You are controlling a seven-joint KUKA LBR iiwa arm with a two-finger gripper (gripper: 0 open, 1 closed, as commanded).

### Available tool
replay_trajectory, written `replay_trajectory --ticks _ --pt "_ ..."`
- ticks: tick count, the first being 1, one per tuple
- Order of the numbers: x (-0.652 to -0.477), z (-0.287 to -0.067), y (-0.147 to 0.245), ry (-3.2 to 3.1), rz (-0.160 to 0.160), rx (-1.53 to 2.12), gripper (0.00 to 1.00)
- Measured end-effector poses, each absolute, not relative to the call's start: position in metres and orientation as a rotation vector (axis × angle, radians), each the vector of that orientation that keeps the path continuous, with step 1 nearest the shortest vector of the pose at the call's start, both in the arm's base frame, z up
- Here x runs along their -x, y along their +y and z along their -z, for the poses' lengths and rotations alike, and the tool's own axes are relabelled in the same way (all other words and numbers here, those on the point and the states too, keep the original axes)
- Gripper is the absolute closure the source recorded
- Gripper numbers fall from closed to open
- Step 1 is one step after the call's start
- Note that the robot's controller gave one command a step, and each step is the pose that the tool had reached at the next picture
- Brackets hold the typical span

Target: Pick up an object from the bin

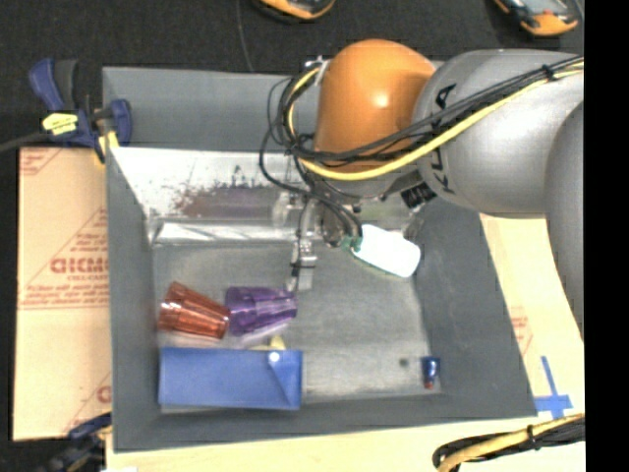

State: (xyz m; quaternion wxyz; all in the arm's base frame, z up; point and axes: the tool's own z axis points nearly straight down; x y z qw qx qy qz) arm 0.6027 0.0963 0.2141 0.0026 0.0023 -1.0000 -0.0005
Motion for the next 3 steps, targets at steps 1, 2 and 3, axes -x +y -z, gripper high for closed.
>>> replay_trajectory --ticks 1,2,3 --pt "-0.604 -0.219 0.096 -3.145 0.002 -0.004 0.0" --pt "-0.585 -0.157 0.11 -3.148 0.005 0.075 0.0" --pt "-0.554 -0.101 0.111 -3.154 0.007 0.147 0.0"
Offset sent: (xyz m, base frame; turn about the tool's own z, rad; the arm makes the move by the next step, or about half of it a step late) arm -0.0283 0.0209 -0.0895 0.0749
